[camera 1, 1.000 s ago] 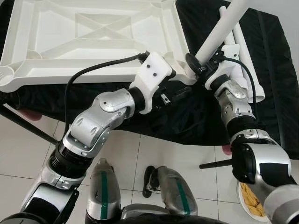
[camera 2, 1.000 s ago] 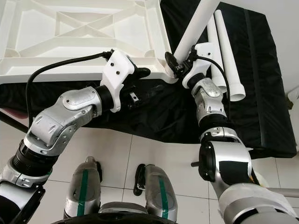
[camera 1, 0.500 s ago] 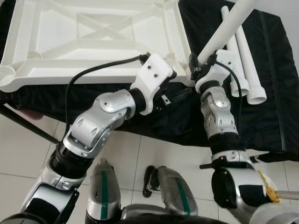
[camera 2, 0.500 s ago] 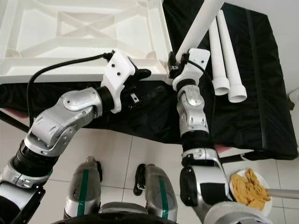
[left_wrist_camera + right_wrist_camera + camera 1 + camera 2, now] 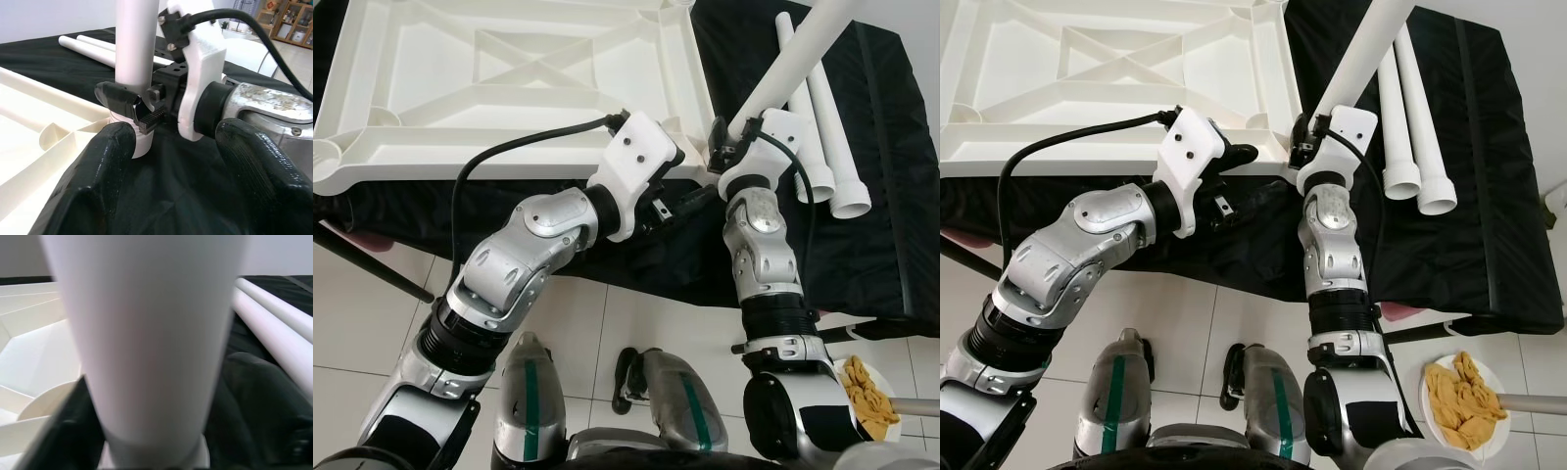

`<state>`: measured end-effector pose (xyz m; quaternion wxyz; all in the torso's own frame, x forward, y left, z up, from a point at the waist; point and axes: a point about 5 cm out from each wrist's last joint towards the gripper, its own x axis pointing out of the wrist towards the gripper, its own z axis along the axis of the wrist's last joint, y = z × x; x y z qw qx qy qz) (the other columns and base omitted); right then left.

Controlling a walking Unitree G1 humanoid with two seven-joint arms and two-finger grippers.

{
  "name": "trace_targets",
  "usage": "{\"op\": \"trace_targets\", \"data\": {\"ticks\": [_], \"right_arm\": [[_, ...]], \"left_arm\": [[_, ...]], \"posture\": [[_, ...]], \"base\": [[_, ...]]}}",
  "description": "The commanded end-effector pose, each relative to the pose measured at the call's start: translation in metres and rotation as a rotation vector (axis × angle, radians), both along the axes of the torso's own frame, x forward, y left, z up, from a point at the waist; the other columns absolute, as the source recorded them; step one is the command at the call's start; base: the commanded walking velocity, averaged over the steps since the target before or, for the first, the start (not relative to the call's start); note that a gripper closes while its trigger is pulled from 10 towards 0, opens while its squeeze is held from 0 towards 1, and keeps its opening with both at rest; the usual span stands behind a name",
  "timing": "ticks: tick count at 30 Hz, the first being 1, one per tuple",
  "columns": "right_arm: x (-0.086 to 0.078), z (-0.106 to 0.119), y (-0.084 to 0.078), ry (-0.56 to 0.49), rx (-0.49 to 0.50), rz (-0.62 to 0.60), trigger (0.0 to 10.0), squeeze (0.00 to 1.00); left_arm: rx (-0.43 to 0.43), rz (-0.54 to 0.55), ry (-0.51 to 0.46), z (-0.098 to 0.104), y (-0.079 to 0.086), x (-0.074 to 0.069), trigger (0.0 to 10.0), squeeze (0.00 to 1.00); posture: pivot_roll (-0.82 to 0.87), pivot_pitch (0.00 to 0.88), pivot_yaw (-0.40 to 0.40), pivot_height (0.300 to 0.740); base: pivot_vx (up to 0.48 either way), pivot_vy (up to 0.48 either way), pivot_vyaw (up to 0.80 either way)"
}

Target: Building children table

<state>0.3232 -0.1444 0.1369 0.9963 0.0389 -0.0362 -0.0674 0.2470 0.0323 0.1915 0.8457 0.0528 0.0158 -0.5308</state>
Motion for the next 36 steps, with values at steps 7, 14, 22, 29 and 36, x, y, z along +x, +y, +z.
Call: {"op": "trace_targets", "data": {"ticks": [7,14,22,29,36], "right_arm": [[0.0,0.001,-0.006,-0.001,0.005,0.091,10.0,1.0],[0.011,0.007,-0.021,-0.05,-0.044,0.395,10.0,0.0],[0.021,0.002,-0.042,-0.002,-0.115,0.539,10.0,0.0],[0.028,-0.002,-0.046,0.025,-0.124,0.675,10.0,0.0],[0.033,-0.003,-0.044,0.053,-0.144,0.745,10.0,0.0]], "left_arm": [[0.008,-0.04,0.001,-0.001,-0.004,-0.003,10.0,0.0],[0.009,-0.038,-0.004,0.001,-0.003,-0.001,10.0,0.0],[0.012,-0.036,-0.012,0.002,-0.002,0.002,10.0,0.0],[0.013,-0.036,-0.018,0.003,-0.001,0.003,10.0,0.0],[0.013,-0.031,-0.021,0.004,-0.001,0.003,10.0,0.0]], "posture": [[0.13,0.041,-0.136,0.74],[0.12,0.042,-0.127,0.74],[0.13,0.036,-0.119,0.74],[0.13,0.034,-0.117,0.74],[0.14,0.034,-0.123,0.74]], "base": [[0.0,0.0,0.0],[0.0,0.0,0.0],[0.0,0.0,0.0],[0.0,0.0,0.0],[0.0,0.0,0.0]]}}
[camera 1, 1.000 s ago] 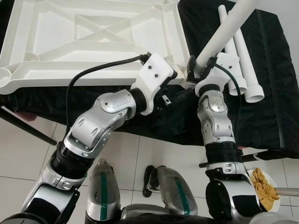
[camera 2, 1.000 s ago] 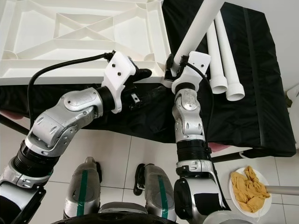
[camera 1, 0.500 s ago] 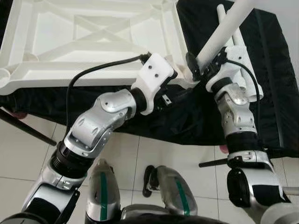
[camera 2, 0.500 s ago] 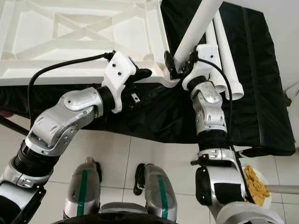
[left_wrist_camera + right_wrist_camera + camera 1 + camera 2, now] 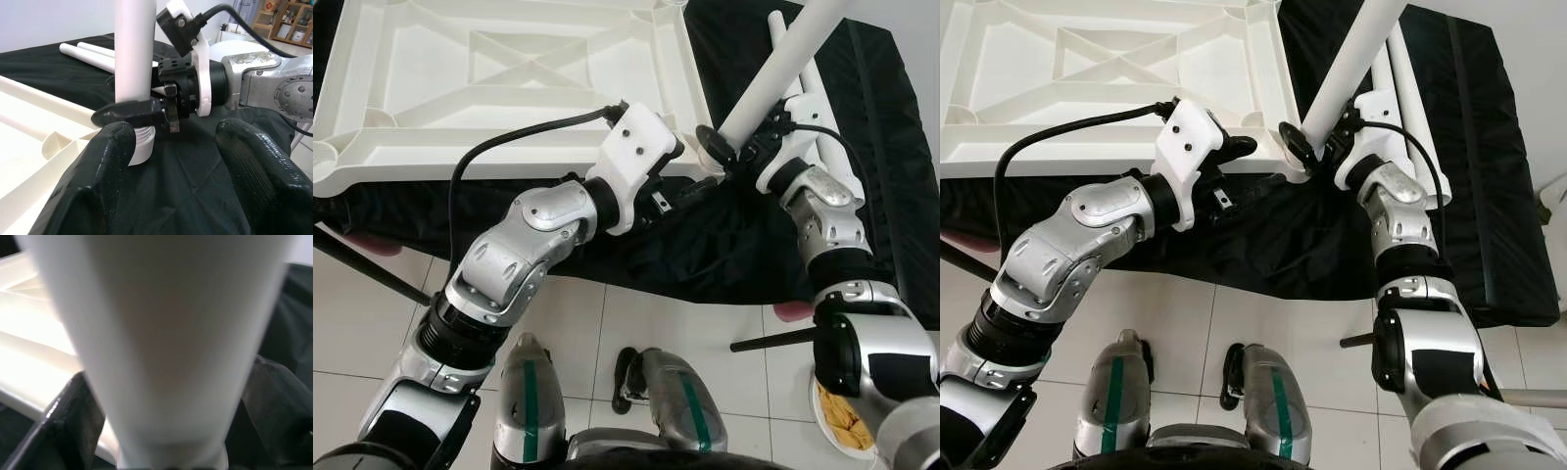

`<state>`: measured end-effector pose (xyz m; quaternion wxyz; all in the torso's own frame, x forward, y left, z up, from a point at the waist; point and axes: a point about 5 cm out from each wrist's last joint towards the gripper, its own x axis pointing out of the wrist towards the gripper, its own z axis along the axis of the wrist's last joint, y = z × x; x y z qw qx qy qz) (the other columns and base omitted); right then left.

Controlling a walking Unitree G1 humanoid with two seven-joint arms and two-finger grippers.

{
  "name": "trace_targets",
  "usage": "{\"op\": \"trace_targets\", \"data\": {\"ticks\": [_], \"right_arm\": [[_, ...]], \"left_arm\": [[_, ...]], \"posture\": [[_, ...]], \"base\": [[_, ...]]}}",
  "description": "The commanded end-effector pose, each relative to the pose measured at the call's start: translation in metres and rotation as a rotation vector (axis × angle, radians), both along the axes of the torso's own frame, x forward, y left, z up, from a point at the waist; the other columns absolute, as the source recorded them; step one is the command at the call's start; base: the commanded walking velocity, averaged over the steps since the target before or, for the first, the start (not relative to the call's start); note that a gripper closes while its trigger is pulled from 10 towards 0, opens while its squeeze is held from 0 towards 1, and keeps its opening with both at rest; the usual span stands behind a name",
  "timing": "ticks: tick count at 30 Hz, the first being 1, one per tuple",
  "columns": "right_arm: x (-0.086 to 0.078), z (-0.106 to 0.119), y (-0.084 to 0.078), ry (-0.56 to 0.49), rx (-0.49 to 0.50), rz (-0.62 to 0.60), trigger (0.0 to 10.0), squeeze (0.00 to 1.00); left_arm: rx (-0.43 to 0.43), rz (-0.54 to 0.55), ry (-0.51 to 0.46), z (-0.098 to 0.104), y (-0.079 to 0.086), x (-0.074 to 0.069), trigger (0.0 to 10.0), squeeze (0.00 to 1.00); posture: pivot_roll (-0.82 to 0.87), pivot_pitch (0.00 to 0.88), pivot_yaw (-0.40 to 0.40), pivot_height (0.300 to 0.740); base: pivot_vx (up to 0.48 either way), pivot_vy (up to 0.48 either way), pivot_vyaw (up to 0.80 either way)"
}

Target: Building children table

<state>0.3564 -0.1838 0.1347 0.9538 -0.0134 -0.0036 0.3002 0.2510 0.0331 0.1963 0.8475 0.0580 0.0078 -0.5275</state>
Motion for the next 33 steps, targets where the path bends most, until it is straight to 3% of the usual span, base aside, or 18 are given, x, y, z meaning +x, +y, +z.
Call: {"op": "trace_targets", "data": {"ticks": [1,5,6,18,19,22,23,33], "right_arm": [[0.0,-0.001,-0.005,0.004,-0.02,0.002,10.0,0.0],[0.001,0.0,-0.004,0.004,-0.023,0.009,10.0,0.0],[0.002,-0.001,-0.004,0.004,-0.022,0.013,0.0,0.0],[-0.002,-0.008,-0.011,0.007,0.021,0.035,0.0,0.0],[-0.003,-0.01,-0.011,0.006,0.017,0.029,5.6,0.0],[-0.004,-0.01,-0.011,0.007,0.015,0.023,5.6,0.0],[-0.004,-0.011,-0.011,0.005,0.016,0.021,10.0,0.0],[-0.006,-0.004,-0.004,-0.057,0.058,-0.022,10.0,0.0]], "left_arm": [[0.013,-0.038,-0.002,-0.001,-0.002,-0.001,10.0,0.0],[0.012,-0.032,-0.002,-0.001,-0.002,-0.001,10.0,0.0],[0.011,-0.029,-0.002,-0.001,-0.002,-0.001,10.0,0.0],[0.01,-0.03,0.001,-0.001,-0.001,-0.001,10.0,0.0],[0.01,-0.034,0.002,-0.001,-0.002,-0.002,10.0,0.0],[0.01,-0.035,0.002,-0.001,-0.002,-0.002,10.0,0.0],[0.011,-0.037,0.003,-0.001,-0.002,-0.002,10.0,0.0],[0.009,-0.044,0.011,-0.003,-0.003,-0.005,10.0,0.0]], "posture": [[0.14,0.034,-0.123,0.74],[0.15,0.033,-0.127,0.74],[0.15,0.035,-0.129,0.74],[0.14,0.04,-0.124,0.74],[0.14,0.04,-0.124,0.74],[0.14,0.04,-0.124,0.74],[0.13,0.041,-0.122,0.74],[0.13,0.042,-0.128,0.74]], "base": [[0.0,0.0,0.0],[0.0,0.0,0.0],[0.0,0.0,0.0],[0.0,0.0,0.0],[0.0,0.0,0.0],[0.0,0.0,0.0],[0.0,0.0,0.0],[0.0,0.0,0.0]]}}
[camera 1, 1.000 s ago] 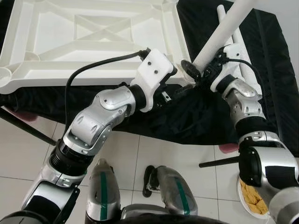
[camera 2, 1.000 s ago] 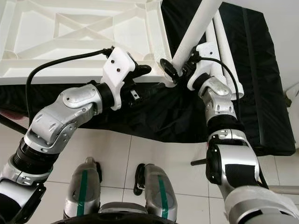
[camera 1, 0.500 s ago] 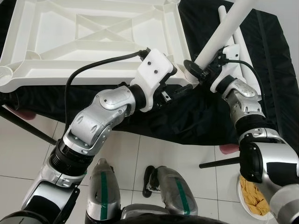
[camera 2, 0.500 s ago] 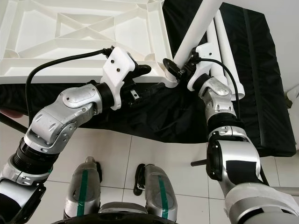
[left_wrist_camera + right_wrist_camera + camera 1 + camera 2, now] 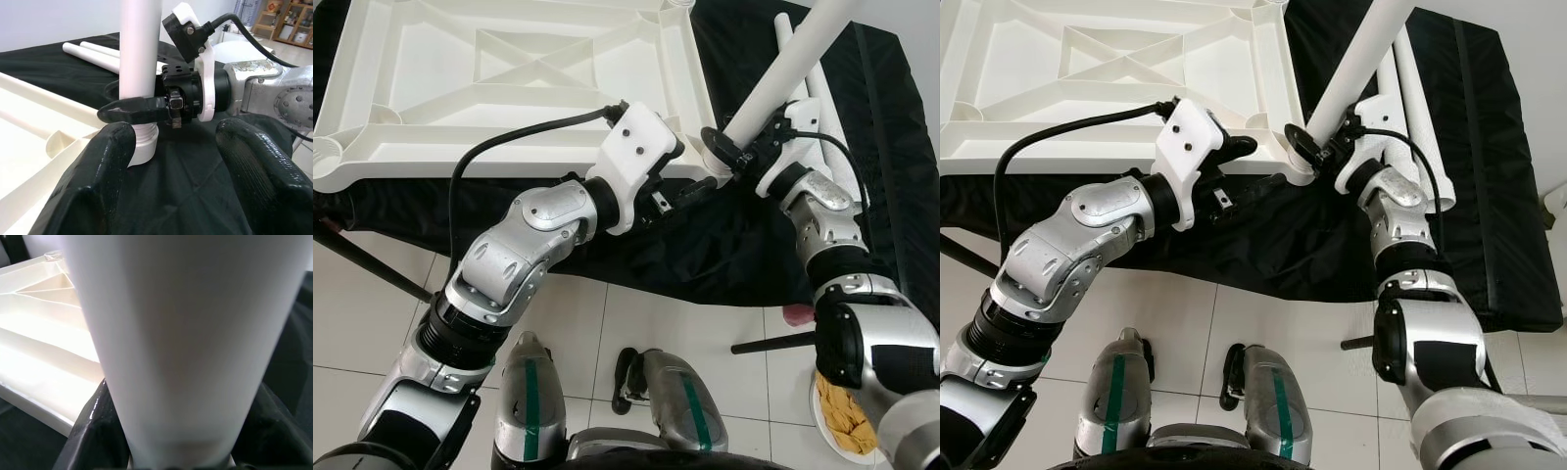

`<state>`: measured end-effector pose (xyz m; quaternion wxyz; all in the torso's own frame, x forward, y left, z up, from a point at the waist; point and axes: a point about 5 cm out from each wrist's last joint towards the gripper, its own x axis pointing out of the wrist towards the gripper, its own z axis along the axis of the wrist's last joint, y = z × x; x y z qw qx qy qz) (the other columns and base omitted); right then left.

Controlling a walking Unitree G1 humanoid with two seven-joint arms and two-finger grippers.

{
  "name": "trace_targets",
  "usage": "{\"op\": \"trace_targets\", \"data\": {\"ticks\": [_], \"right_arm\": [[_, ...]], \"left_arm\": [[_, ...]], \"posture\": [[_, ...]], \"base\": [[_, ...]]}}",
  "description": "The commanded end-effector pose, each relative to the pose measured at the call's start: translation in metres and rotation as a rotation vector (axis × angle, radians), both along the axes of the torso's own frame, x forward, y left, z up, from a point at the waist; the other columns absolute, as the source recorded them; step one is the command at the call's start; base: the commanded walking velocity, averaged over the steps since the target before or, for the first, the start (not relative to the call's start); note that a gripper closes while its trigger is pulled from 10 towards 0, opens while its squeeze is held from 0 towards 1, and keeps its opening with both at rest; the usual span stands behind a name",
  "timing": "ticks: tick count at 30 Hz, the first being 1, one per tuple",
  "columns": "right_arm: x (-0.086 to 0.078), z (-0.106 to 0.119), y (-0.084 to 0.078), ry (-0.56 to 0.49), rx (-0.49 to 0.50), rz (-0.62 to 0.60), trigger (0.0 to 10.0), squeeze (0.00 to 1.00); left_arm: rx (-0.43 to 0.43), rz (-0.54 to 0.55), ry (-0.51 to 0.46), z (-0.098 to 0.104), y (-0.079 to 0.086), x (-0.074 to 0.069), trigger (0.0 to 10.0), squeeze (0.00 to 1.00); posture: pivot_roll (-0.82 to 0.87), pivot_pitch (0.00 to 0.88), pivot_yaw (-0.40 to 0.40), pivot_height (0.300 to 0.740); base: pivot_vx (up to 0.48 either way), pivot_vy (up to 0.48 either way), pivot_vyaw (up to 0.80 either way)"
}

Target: Building children table

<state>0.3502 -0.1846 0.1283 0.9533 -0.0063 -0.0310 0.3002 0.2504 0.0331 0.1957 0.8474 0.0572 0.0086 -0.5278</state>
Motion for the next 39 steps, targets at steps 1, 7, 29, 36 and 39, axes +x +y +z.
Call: {"op": "trace_targets", "data": {"ticks": [1,7,29,36,39], "right_arm": [[0.0,0.003,-0.003,-0.009,0.029,-0.022,10.0,0.0],[-0.005,0.004,0.004,-0.04,0.046,-0.057,10.0,0.0],[-0.023,-0.007,0.035,0.034,0.084,-0.787,10.0,0.0],[-0.024,-0.003,0.041,0.036,0.095,-0.74,10.0,0.0],[-0.025,-0.002,0.046,0.04,0.12,-0.709,10.0,0.0]], "left_arm": [[0.01,-0.044,0.009,-0.002,-0.003,-0.004,10.0,0.0],[0.01,-0.047,0.012,-0.003,-0.003,-0.006,10.0,0.0],[0.013,-0.055,0.019,-0.005,-0.004,-0.006,10.0,0.0],[0.013,-0.052,0.02,-0.005,-0.004,-0.006,10.0,0.0],[0.015,-0.051,0.018,-0.005,-0.003,-0.005,10.0,0.0]], "posture": [[0.13,0.042,-0.128,0.74],[0.13,0.039,-0.129,0.74],[0.14,0.028,-0.132,0.74],[0.13,0.035,-0.133,0.74],[0.13,0.039,-0.132,0.74]], "base": [[0.0,0.0,0.0],[0.0,0.0,0.0],[0.0,0.0,0.0],[0.0,0.0,0.0],[0.0,0.0,0.0]]}}
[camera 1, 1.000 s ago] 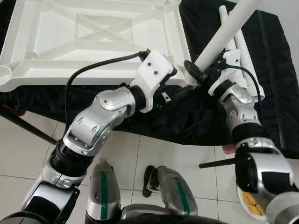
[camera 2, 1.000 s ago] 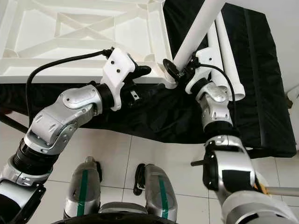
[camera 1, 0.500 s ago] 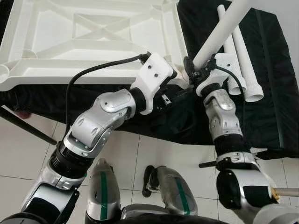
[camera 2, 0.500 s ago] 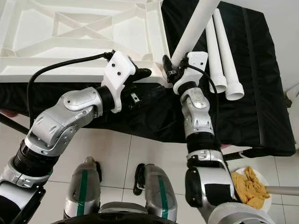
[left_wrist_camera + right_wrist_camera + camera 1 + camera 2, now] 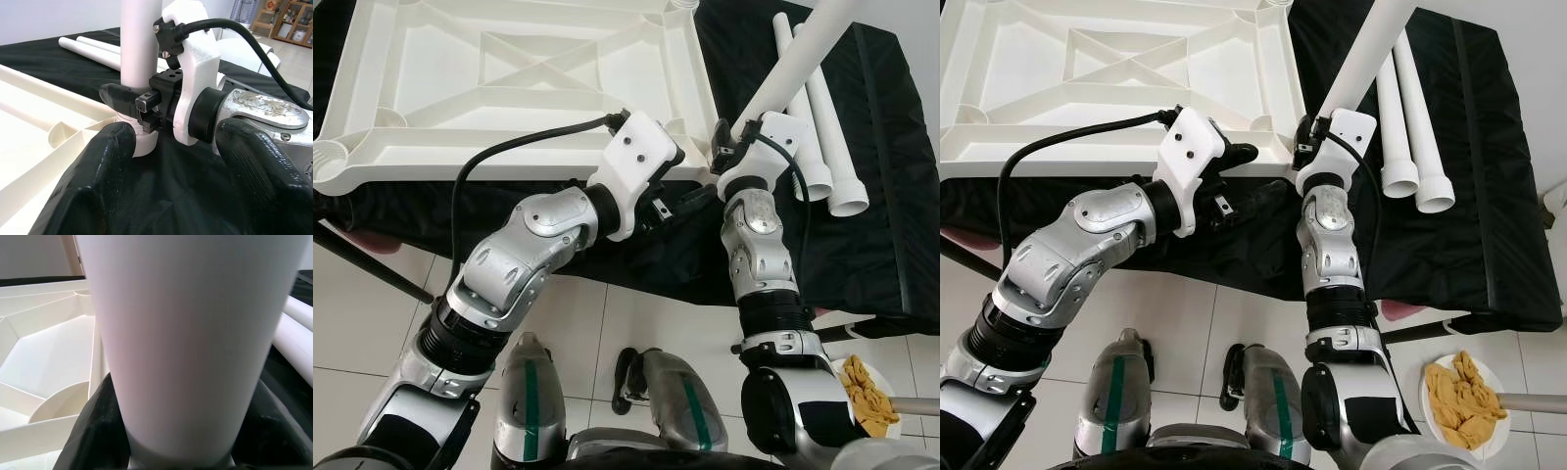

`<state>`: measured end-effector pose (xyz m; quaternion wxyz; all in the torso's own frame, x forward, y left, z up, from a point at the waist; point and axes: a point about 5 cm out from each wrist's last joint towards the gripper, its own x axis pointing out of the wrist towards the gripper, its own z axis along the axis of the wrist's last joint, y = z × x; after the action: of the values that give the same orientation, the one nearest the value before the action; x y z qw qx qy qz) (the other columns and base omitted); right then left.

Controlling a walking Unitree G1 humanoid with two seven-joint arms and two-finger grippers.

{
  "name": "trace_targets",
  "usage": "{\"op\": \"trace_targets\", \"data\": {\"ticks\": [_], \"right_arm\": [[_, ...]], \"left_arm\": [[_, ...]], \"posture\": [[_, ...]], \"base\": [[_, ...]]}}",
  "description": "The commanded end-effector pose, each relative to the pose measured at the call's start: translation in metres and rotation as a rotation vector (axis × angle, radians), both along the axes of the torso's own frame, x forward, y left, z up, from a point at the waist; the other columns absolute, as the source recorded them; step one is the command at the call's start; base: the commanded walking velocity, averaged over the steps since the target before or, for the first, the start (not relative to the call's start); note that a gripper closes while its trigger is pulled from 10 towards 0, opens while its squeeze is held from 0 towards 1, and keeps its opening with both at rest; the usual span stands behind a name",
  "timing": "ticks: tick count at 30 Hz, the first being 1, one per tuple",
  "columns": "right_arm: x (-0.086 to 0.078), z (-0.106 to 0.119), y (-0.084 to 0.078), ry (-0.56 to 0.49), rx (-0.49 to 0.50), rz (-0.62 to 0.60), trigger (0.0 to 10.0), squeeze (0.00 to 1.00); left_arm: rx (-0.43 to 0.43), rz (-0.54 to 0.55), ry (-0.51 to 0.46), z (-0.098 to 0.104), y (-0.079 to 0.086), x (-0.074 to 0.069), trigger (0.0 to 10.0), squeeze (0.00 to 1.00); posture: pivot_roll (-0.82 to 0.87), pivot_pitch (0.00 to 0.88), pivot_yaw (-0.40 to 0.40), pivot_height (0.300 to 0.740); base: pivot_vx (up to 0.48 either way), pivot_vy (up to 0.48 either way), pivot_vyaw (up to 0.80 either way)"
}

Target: Building children table

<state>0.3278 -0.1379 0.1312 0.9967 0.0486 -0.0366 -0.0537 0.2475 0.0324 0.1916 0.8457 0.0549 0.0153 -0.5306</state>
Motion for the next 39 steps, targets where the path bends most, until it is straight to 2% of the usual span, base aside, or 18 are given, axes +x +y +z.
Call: {"op": "trace_targets", "data": {"ticks": [1,2,8,11,15,16,18,19,22,24,25,27,30,32,39], "right_arm": [[-0.003,-0.004,0.002,0.016,0.004,0.016,10.0,0.0],[-0.004,-0.003,0.005,0.011,0.013,0.03,10.0,1.0],[-0.003,0.002,0.007,-0.009,0.036,0.079,10.0,1.0],[0.0,0.005,-0.002,-0.022,0.019,0.121,10.0,1.0],[0.002,0.005,-0.006,-0.021,0.011,0.123,10.0,1.0],[0.007,0.001,-0.02,0.012,-0.048,0.15,10.0,0.6],[0.009,0.001,-0.025,0.021,-0.073,0.162,10.0,0.6],[0.013,0.0,-0.033,0.03,-0.089,0.195,10.0,0.0],[0.014,0.0,-0.037,0.033,-0.086,0.213,10.0,0.0],[0.017,0.002,-0.043,0.031,-0.085,0.3,10.0,0.0],[0.017,0.002,-0.043,0.031,-0.085,0.3,10.0,0.0],[0.018,0.004,-0.047,0.018,-0.115,0.403,10.0,0.0],[0.018,0.005,-0.048,0.013,-0.141,0.453,10.0,0.0],[0.018,0.004,-0.055,0.03,-0.142,0.598,10.0,0.0],[0.022,0.008,-0.062,0.034,-0.146,0.713,10.0,0.0]], "left_arm": [[0.012,-0.045,0.004,-0.001,-0.003,-0.002,10.0,0.0],[0.012,-0.044,0.002,0.0,-0.003,-0.002,10.0,0.0],[0.012,-0.038,0.0,0.0,-0.002,-0.001,10.0,0.0],[0.011,-0.036,-0.003,0.0,-0.002,0.0,10.0,0.0],[0.011,-0.035,-0.004,0.0,-0.002,0.0,10.0,0.0],[0.011,-0.036,-0.005,0.001,-0.002,0.0,10.0,0.0],[0.012,-0.037,-0.005,0.001,-0.002,0.0,10.0,0.0],[0.012,-0.036,-0.007,0.001,-0.002,0.001,10.0,0.0],[0.012,-0.036,-0.007,0.001,-0.002,0.001,10.0,0.0],[0.011,-0.036,-0.009,0.002,-0.001,0.002,10.0,0.0],[0.011,-0.036,-0.009,0.002,-0.001,0.002,10.0,0.0],[0.012,-0.036,-0.011,0.002,-0.001,0.002,10.0,0.0],[0.012,-0.035,-0.012,0.002,-0.001,0.002,10.0,0.0],[0.011,-0.036,-0.013,0.002,-0.001,0.002,10.0,0.0],[0.013,-0.036,-0.019,0.003,0.0,0.004,10.0,0.0]], "posture": [[0.13,0.039,-0.132,0.74],[0.13,0.042,-0.131,0.74],[0.13,0.041,-0.131,0.74],[0.13,0.04,-0.131,0.74],[0.13,0.041,-0.13,0.74],[0.13,0.042,-0.128,0.74],[0.13,0.042,-0.127,0.74],[0.13,0.041,-0.126,0.74],[0.13,0.041,-0.126,0.74],[0.13,0.039,-0.125,0.74],[0.13,0.039,-0.125,0.74],[0.13,0.037,-0.123,0.74],[0.13,0.038,-0.122,0.74],[0.13,0.034,-0.121,0.74],[0.13,0.032,-0.119,0.74]], "base": [[0.0,0.0,0.0],[0.0,0.0,0.0],[0.0,0.0,0.0],[0.0,0.0,0.0],[0.0,0.0,0.0],[0.0,0.0,0.0],[0.0,0.0,0.0],[0.0,0.0,0.0],[0.0,0.0,0.0],[0.0,0.0,0.0],[0.0,0.0,0.0],[0.0,0.0,0.0],[0.0,0.0,0.0],[0.0,0.0,0.0],[0.0,0.0,0.0]]}}
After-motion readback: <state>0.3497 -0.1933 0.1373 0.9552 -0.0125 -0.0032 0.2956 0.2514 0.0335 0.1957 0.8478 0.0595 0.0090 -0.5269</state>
